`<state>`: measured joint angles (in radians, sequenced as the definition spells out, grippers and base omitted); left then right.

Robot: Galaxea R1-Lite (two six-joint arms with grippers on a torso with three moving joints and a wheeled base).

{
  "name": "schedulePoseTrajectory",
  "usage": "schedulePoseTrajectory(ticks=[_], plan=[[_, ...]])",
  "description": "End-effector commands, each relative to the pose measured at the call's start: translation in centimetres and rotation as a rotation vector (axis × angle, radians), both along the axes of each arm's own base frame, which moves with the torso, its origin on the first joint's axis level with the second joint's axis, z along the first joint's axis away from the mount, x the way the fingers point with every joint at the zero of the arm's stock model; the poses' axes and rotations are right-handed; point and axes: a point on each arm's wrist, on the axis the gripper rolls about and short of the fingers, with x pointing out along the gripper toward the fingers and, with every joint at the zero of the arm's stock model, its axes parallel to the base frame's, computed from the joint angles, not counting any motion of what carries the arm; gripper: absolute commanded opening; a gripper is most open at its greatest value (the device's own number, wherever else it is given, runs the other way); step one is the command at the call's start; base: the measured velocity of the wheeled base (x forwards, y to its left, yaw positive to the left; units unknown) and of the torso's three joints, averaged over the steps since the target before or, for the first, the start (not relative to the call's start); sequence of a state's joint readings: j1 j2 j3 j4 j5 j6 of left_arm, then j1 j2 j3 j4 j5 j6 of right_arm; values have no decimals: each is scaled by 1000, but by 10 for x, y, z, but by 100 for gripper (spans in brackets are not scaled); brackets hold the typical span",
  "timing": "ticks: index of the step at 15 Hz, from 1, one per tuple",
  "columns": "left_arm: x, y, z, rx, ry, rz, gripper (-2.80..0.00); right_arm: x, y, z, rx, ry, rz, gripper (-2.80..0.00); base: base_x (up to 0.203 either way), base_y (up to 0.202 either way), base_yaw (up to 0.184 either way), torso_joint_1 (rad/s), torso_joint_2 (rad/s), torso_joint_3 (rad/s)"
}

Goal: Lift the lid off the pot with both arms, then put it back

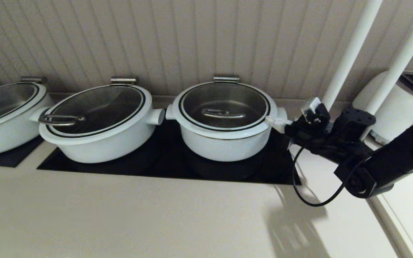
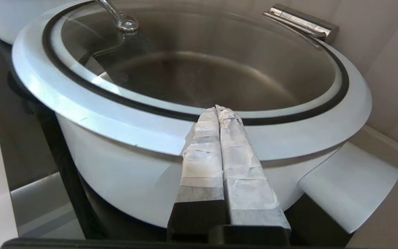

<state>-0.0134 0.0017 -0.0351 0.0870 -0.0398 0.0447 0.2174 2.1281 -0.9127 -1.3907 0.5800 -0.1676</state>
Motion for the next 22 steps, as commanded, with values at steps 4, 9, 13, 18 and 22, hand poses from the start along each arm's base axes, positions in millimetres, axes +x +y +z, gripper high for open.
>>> schedulePoseTrajectory(ticks=[4,9,13,18,22], plan=[[0,0,0,0,0,0,-280,-2,0,-20,-3,21,4,-280,0,0,0,0,0,0],[0,0,0,0,0,0,-280,-2,0,-20,-3,20,2,-280,0,0,0,0,0,0],[0,0,0,0,0,0,-280,-6,-2,-13,2,7,-4,-280,0,0,0,0,0,0],[0,0,0,0,0,0,-280,-22,-7,6,10,-24,-13,-280,0,0,0,0,0,0],[0,0,0,0,0,0,-280,-45,-15,33,22,-73,-29,-280,0,0,0,0,0,0]])
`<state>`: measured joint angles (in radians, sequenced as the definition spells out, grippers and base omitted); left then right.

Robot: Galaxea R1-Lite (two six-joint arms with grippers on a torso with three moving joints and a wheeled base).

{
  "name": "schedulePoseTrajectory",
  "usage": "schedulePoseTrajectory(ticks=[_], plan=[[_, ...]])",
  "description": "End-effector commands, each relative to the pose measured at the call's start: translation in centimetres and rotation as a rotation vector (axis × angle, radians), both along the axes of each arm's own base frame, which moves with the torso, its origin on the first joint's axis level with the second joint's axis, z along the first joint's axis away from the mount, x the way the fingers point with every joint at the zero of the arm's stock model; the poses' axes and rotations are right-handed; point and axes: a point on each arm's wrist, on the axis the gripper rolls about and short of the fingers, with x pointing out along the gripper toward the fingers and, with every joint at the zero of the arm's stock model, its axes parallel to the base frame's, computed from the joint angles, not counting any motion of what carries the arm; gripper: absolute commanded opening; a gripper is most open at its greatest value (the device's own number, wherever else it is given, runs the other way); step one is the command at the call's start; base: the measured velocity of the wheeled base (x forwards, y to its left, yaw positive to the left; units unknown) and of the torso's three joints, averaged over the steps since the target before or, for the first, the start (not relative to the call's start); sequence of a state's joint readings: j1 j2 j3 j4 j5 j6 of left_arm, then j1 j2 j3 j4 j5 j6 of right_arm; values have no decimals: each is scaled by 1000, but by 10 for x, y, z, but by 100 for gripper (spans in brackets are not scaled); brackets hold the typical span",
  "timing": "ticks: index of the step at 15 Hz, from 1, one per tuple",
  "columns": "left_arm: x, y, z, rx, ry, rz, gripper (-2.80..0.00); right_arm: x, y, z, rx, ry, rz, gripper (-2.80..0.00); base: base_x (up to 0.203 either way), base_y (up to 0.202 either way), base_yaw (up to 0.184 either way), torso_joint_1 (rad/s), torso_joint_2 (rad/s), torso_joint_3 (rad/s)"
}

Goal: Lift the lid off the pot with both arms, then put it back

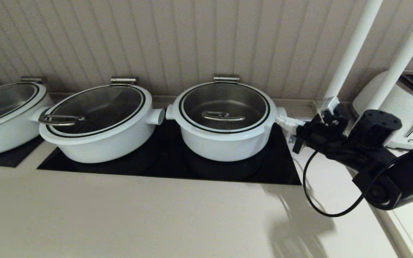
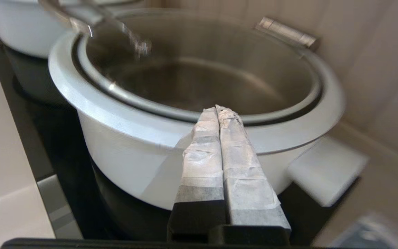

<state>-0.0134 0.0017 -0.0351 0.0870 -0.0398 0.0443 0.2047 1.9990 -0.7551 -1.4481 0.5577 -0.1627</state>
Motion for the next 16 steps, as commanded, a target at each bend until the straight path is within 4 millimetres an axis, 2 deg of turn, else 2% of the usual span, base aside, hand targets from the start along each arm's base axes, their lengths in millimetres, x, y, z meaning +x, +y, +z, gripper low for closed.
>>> schedulePoseTrajectory(ticks=[1,9,16], plan=[[0,0,0,0,0,-1,-280,-15,-4,23,12,-65,-4,-280,0,0,0,0,0,0],[0,0,0,0,0,-1,-280,-61,-20,70,82,-160,-186,-280,0,0,0,0,0,0],[0,0,0,0,0,-1,-280,-110,-35,71,80,-158,-215,-280,0,0,0,0,0,0]])
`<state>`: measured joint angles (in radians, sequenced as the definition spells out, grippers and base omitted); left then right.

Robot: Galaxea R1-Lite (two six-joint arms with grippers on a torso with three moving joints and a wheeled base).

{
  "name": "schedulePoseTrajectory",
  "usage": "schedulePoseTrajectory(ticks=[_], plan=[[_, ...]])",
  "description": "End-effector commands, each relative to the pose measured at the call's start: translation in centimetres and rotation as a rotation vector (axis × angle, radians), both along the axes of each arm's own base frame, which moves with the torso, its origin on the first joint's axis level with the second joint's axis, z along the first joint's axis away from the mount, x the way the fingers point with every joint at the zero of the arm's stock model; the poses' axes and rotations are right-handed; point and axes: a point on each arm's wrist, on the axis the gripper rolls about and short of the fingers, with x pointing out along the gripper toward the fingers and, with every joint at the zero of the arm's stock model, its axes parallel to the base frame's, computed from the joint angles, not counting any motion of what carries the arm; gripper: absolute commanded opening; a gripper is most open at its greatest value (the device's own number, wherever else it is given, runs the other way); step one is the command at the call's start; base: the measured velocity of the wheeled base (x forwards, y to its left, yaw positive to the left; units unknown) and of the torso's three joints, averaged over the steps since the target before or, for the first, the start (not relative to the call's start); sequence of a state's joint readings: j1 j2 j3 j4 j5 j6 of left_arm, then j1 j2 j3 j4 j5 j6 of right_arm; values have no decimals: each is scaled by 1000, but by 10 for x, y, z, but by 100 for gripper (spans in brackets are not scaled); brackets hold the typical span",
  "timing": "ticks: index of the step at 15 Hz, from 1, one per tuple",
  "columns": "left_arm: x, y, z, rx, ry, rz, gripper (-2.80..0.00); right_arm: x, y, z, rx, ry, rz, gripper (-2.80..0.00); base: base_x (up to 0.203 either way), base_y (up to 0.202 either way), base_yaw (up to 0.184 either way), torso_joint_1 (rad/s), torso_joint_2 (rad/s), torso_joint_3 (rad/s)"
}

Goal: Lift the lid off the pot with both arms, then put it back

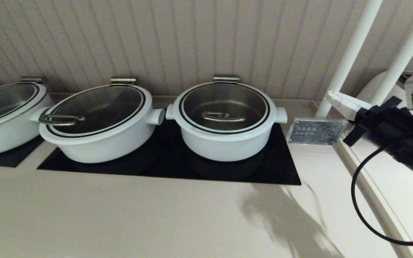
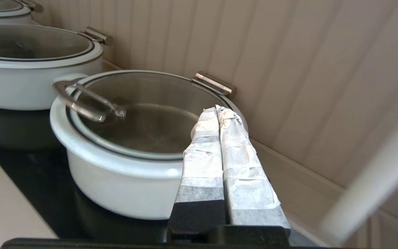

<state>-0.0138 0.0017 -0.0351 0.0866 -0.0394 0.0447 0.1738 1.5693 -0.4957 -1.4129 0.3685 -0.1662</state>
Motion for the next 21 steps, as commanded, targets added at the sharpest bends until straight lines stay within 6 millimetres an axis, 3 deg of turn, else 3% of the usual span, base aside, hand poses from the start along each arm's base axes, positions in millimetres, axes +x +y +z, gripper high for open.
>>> schedulePoseTrajectory(ticks=[1,5,8,13,18,21], plan=[[0,0,0,0,1,0,-280,-18,-6,5,3,-31,-15,-280,0,0,0,0,0,0],[0,0,0,0,1,0,-280,-62,-28,-9,-4,5,-109,-280,0,0,0,0,0,0],[0,0,0,0,1,0,-280,-106,-35,-19,29,56,-183,-280,0,0,0,0,0,0],[0,0,0,0,1,0,-280,-181,-45,-59,85,241,-287,-280,0,0,0,0,0,0],[0,0,0,0,1,0,-280,-228,-46,-106,84,424,-351,-280,0,0,0,0,0,0],[0,0,0,0,1,0,-280,-248,-47,-125,65,444,-416,-280,0,0,0,0,0,0]])
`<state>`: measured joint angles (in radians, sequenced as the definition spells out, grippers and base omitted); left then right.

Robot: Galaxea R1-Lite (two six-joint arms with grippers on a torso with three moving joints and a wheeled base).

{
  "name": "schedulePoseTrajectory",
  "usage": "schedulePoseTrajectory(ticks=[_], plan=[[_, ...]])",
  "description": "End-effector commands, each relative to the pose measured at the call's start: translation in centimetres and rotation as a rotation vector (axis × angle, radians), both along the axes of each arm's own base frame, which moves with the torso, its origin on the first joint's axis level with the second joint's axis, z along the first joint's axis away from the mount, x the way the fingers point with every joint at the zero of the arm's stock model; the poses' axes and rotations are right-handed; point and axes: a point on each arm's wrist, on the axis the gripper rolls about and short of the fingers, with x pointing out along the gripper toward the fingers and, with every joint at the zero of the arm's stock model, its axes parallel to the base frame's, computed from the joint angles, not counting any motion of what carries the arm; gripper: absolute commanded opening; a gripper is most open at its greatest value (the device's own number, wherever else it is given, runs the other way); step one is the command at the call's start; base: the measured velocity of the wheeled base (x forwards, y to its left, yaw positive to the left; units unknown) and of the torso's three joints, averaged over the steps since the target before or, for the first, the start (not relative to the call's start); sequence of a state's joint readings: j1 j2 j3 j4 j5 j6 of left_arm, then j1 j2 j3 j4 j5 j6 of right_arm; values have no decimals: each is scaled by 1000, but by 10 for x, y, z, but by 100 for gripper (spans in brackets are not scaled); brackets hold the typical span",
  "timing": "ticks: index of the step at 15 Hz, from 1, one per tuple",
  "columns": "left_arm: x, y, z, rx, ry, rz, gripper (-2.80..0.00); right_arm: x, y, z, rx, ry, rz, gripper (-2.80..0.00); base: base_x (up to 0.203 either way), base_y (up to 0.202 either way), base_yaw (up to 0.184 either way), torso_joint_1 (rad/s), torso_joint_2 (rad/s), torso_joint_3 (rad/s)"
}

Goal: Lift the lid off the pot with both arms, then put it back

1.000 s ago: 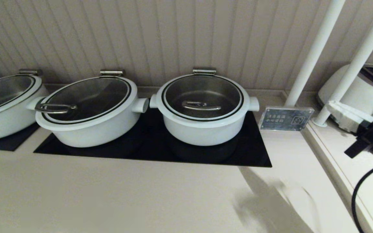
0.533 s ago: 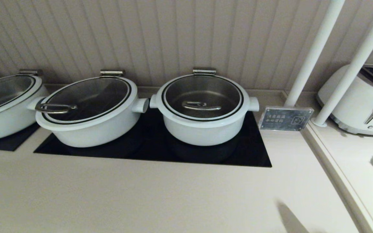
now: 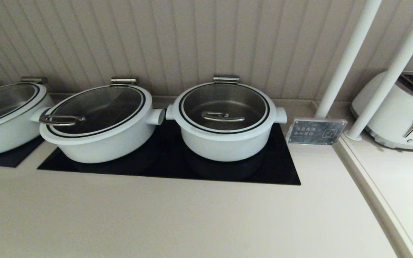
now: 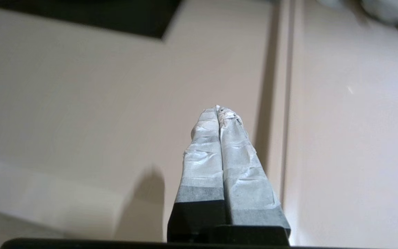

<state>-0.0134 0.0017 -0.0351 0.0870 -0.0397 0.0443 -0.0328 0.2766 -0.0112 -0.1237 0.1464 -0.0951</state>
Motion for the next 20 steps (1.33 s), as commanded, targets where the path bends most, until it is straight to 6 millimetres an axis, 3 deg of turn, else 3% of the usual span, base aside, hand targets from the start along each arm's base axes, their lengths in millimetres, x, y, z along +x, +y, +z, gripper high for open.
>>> schedulePoseTrajectory(ticks=[1,4,20], plan=[[0,0,0,0,0,-1,-280,-15,-1,-8,-10,-67,-39,-280,0,0,0,0,0,0],[0,0,0,0,0,-1,-280,-26,-2,-19,3,-101,-84,-280,0,0,0,0,0,0],[0,0,0,0,0,-1,-280,-25,-2,-19,24,-110,-90,-280,0,0,0,0,0,0]])
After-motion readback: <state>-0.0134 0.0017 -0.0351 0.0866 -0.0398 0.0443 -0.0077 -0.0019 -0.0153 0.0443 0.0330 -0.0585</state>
